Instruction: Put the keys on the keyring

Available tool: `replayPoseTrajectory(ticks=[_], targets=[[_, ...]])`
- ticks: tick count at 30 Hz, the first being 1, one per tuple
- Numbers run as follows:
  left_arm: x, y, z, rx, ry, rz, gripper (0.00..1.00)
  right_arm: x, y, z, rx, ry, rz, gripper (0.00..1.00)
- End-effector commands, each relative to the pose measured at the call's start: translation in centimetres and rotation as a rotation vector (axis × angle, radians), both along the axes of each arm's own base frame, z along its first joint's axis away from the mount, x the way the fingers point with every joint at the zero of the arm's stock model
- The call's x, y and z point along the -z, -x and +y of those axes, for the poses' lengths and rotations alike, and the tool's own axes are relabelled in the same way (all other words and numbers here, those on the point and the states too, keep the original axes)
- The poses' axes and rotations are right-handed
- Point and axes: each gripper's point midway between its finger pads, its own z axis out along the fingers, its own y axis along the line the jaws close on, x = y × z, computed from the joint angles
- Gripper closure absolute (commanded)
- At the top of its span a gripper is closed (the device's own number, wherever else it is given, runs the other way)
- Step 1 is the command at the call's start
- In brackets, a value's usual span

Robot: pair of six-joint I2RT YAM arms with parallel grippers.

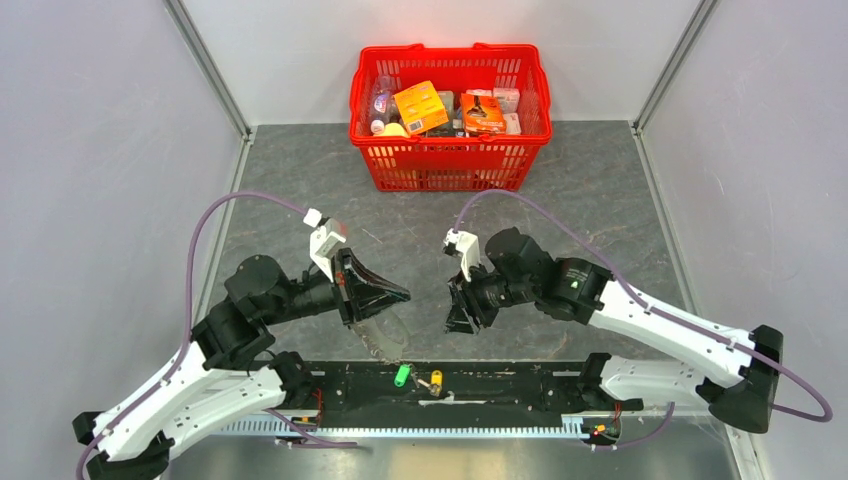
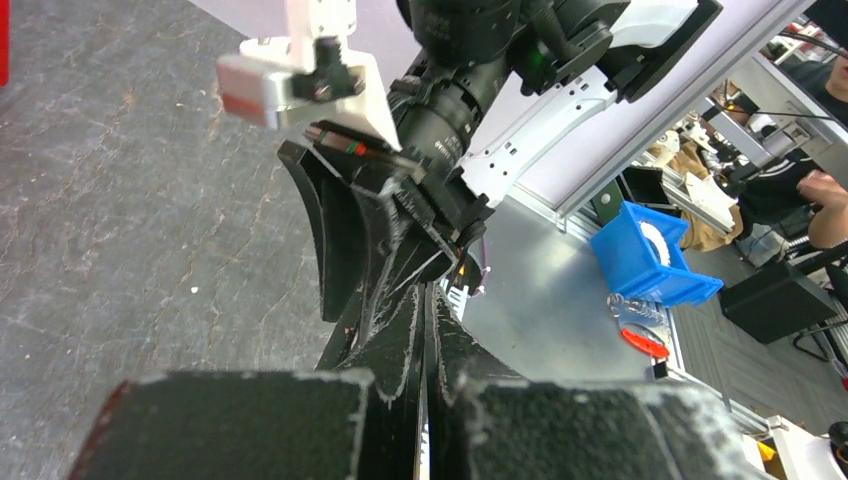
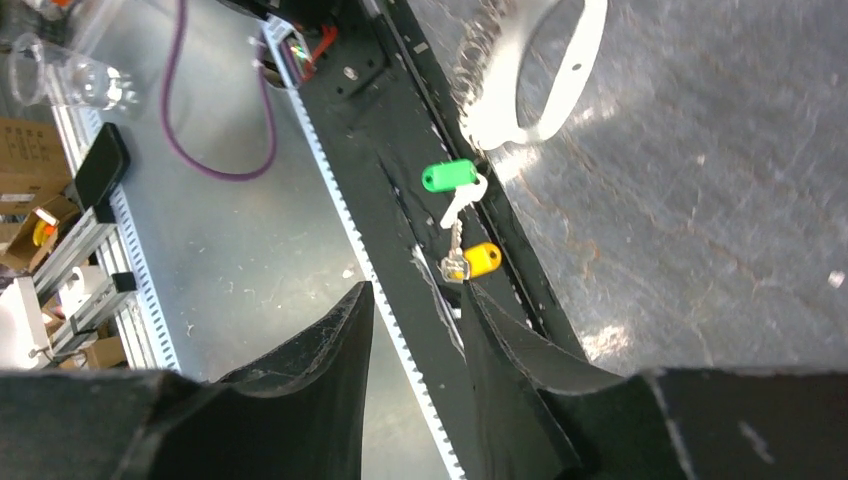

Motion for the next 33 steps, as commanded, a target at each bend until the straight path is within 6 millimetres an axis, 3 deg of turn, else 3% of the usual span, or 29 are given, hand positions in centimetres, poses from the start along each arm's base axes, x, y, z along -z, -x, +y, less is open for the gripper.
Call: replayPoseTrajectory(ticks=[1,7,12,18,24,30,33], targets=[[0.6,-0.6,0.3,-0.043,-0.009,-0.005,0.98,1.7,-1.0,0.3,0.091,0.013,0.033,0.55],[3.1,-2.6,1.2,-0.176,-0.088,0.052,0.93,4.1,-2.4,-0.4,0.238,0.081,0.068,0.5],[5.3,-4.5,2.5,-0.31,-0.164,0.09,0.79,6.5,-3.0,2.1,0.251,0.08,0.155,0.45],[5.0,-5.3,4.5,-0.41,-0.191,0.07,0.65,8.5,-3.2,5.9,0.183,0.061,0.223,0.4],[4.8,-5.0,6.4,-0.453,-0.199,0.039,0.62,10.0,-2.5,7.6,0.114,0.089,0.206,0.4],[5.5,-4.7,7.9,-0.495,-0.197,0.03,0.61,13.3,-1.5,8.8,0.126,0.127,0.23,0.4],[5.3,-4.5,8.2,-0.496,-0.185,0.029,0.61,13.4,-1.4,10.3,0.14,0.108,0.22,0.4]])
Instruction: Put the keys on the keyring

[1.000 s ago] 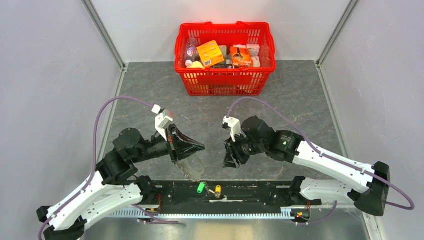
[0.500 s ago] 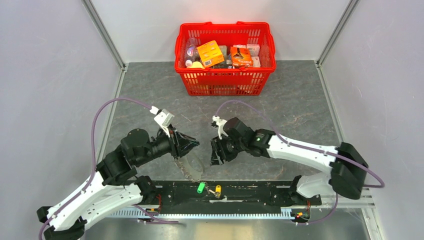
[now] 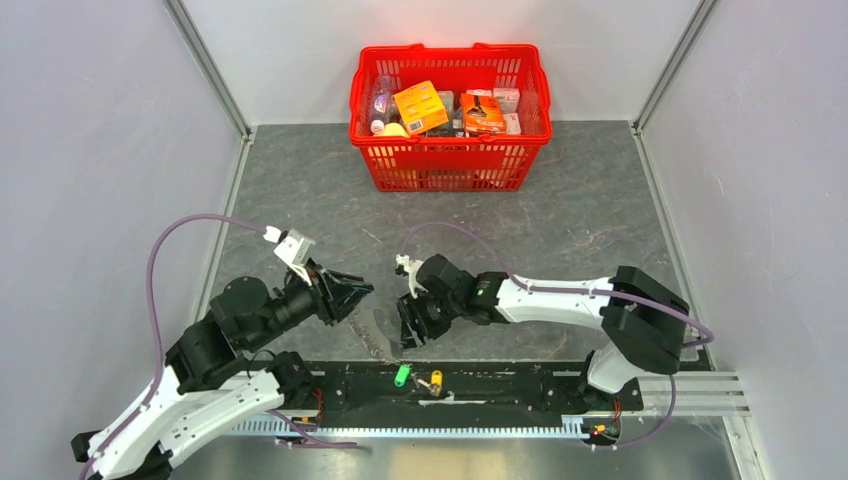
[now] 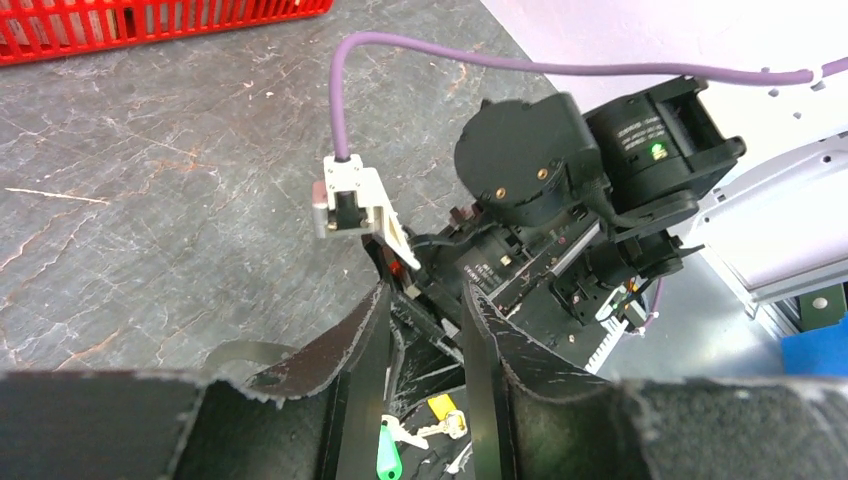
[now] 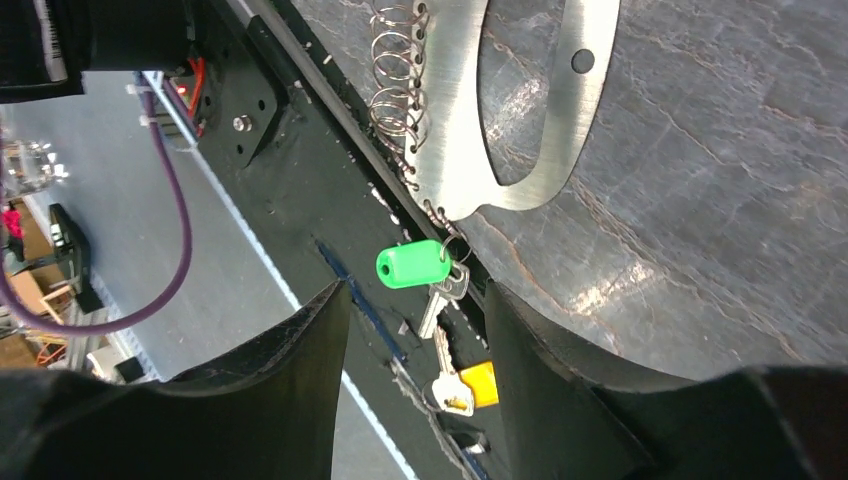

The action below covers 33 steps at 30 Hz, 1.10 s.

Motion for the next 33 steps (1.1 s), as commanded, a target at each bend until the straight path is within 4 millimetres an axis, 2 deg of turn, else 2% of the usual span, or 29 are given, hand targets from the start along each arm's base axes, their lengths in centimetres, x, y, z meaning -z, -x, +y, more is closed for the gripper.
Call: replayPoseTrajectory(ticks=[1,10,16,22,26,33], targets=[[-0.4,-0.1,0.9,-0.025,-0.009,-0.037,0.61,-1.1,-1.0,3.2,0.039,-0.075,-0.06,0.4],[-1.0,0.7,1.7,-0.022,0.02,-0.051,0.61,-2.1,-6.7,7.9,0.228,-0.049,-0.173,0.4],[-1.3,1.1,2.8,-0.034,0.007,-0.067,0.61,-0.9,-9.1,11.0,0.264,-0.027,-0.18,0.45],[-1.4,1.4,3.5,-0.039,0.0,-0.081,0.6,1.3,-11.8,11.2,0.314,-0.008,-0.145,0.5],[-1.4,1.4,3.5,-0.035,-0.014,-0.088,0.6,2.6,-12.7,11.3,0.323,-0.008,-0.114,0.54],[-1.0,1.2,3.3,-0.03,-0.035,-0.089,0.6,3.7,-12.2,12.2,0.283,-0.037,-0.079,0.55]])
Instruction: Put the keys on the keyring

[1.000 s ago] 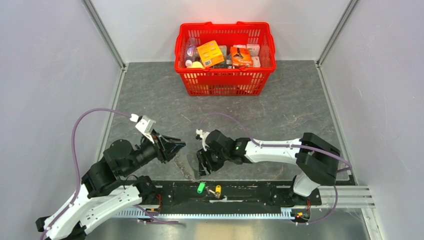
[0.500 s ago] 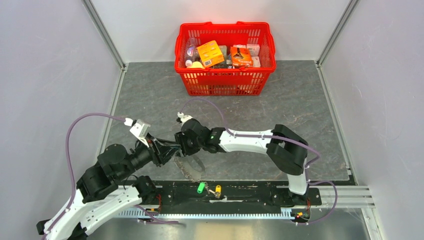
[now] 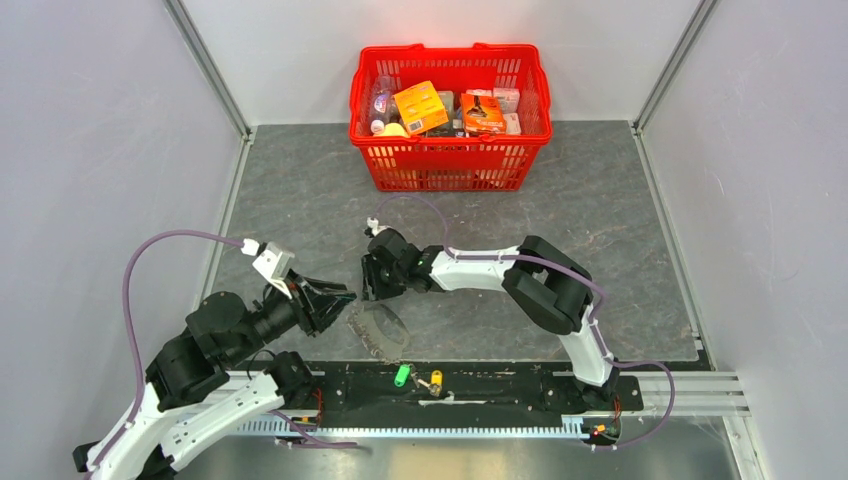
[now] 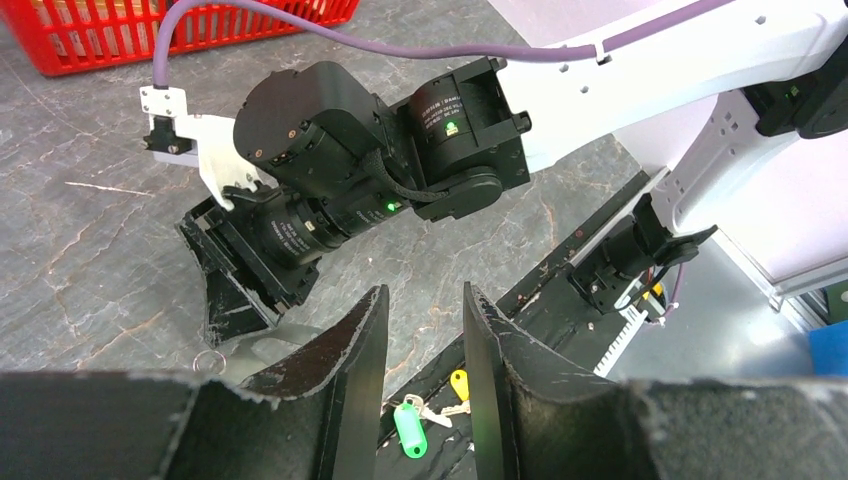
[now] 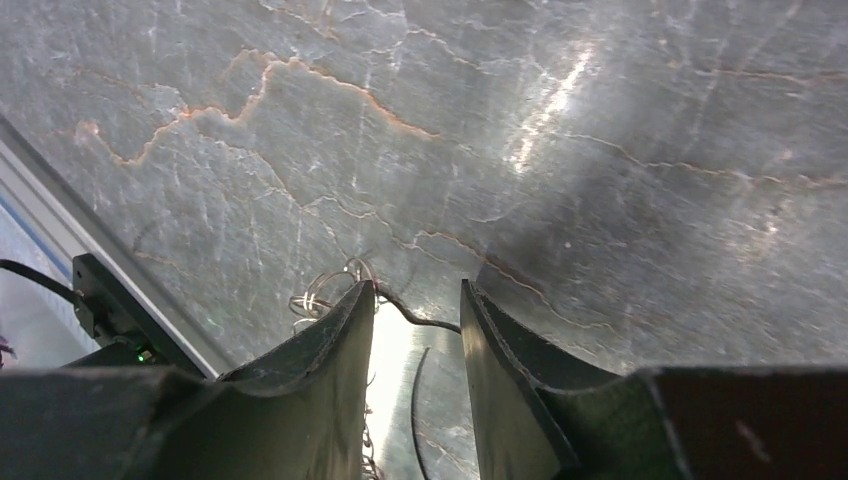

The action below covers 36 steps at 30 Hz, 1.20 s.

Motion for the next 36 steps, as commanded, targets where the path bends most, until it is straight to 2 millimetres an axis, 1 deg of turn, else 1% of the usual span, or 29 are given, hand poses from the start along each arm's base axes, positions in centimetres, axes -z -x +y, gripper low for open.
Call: replayPoseTrajectory(ticks=[1,11,16,19,22,27,31,34,35,36], targets=[[-0.8,-0.3,0.3,-0.008,-0.024,-0.042,0.6,-1.6,0.2,2.5,-0.043,-0.093,-0.009,0.56],[-0.7,-0.4,0.1,-0.007,-0.022,-0.04,0.6,-1.1,1.0,2.8,-0.077,-0.115,0.023,0.56],[-0.6,-0.4,0.1,-0.007,-0.019,-0.035,0.6,-0.3,1.0,2.9,-0.075,-0.107,0.035,0.57],[-0.6,-0.4,0.1,-0.01,-0.019,-0.036,0.6,0.1,1.3,3.0,-0.082,-0.105,0.051,0.6],[-0.6,-0.5,0.2,-0.012,-0.02,-0.037,0.6,0.4,1.4,3.0,-0.084,-0.102,0.056,0.66],[-0.3,-0.6,0.2,-0.019,-0.03,-0.036,0.59,0.2,1.4,3.4,-0.093,-0.124,0.054,0.71],[-0.3,-0.7,0.1,-0.018,-0.032,-0.034,0.59,0.4,1.3,3.4,-0.094,-0.12,0.055,0.79],[-0.2,-0.7,0.2,-0.021,-0.033,-0.033,0.59,0.4,1.1,3.3,-0.088,-0.116,0.047,0.96],[-0.1,-0.7,0.1,-0.021,-0.034,-0.031,0.59,0.2,0.9,3.3,-0.088,-0.118,0.043,1.0],[0.0,-0.7,0.1,-0.022,-0.033,-0.027,0.59,-0.1,1.0,3.4,-0.096,-0.125,0.036,1.0]])
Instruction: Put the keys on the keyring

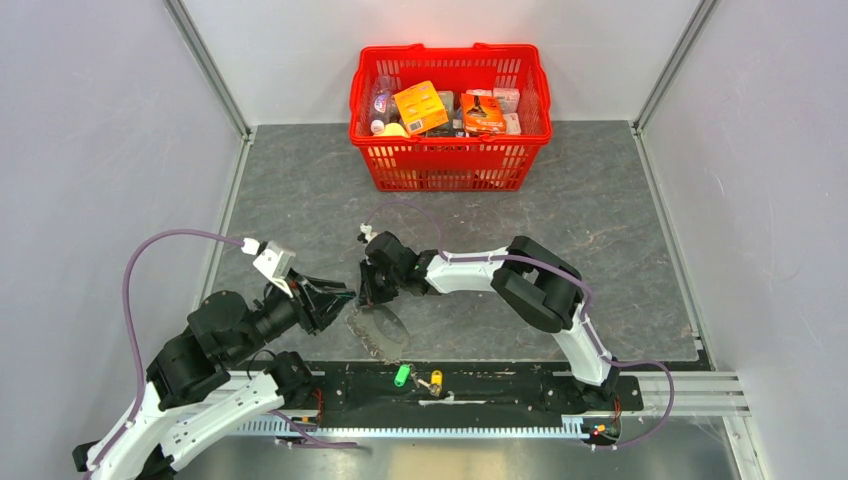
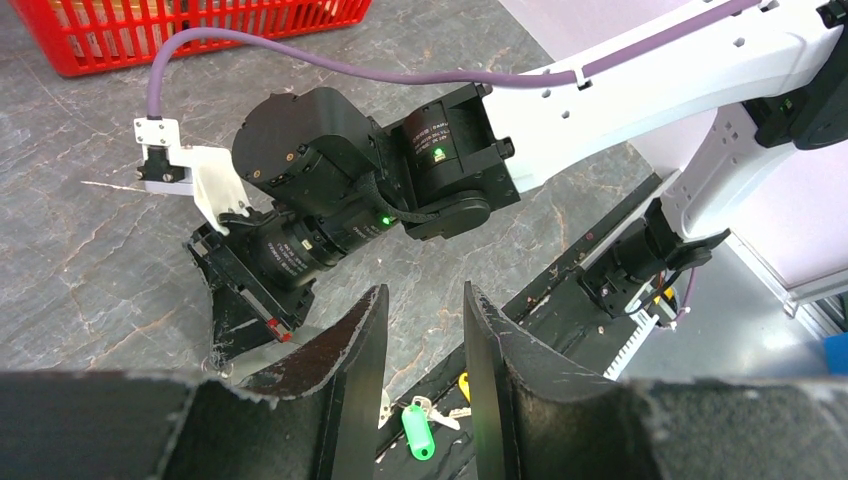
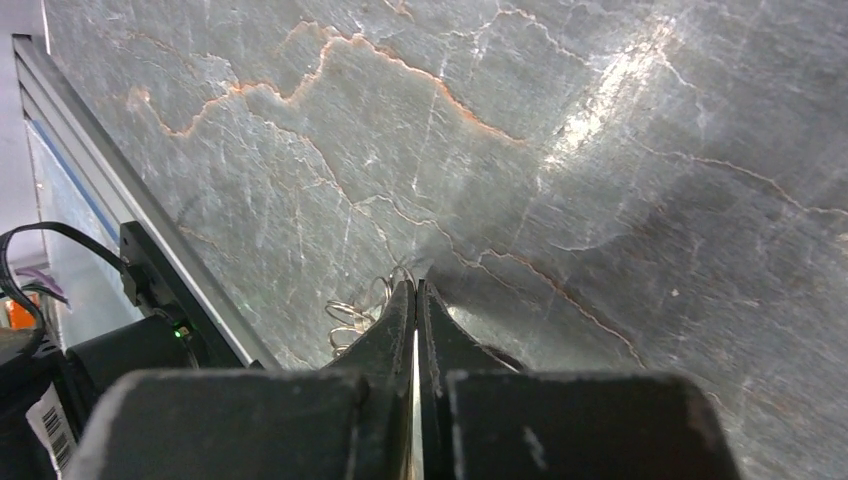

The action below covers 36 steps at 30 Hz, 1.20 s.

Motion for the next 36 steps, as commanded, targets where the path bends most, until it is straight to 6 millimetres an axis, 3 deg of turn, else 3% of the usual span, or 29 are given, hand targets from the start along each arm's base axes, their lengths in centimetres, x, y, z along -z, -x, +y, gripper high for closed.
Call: replayPoseTrajectory(ticks=[1,6,13,18,28,36], targets=[[-0.2,-0.3,-0.1,-0.002,-0.018,-0.021,0.59,-1.5,-0.7,1.1,-0.021,-0.046,-0.043,1.0],[-0.8,0.2,-0.1,0.011,0.014,-0.016,0.59,-5.2,-0.9,0.3,-0.034,-0.097,-0.134,1.0],[-2.6,1.2,-0.5,0.057,0.095,-0.017,0.59,-11.3,-0.2,-2.9,-0.03,-0.162,-0.262,1.0],[-3.7,1.6,-1.2,0.091,0.157,-0.019,0.59,-15.5,0.5,-6.4,-0.018,-0.204,-0.383,1.0],[-7.0,3.1,-2.2,0.189,0.28,-0.066,0.59,-26.5,3.2,-13.6,-0.009,-0.355,-0.626,1.0],[-8.8,3.3,-2.9,0.225,0.348,-0.101,0.58,-32.5,6.3,-17.8,-0.017,-0.484,-0.684,1.0]])
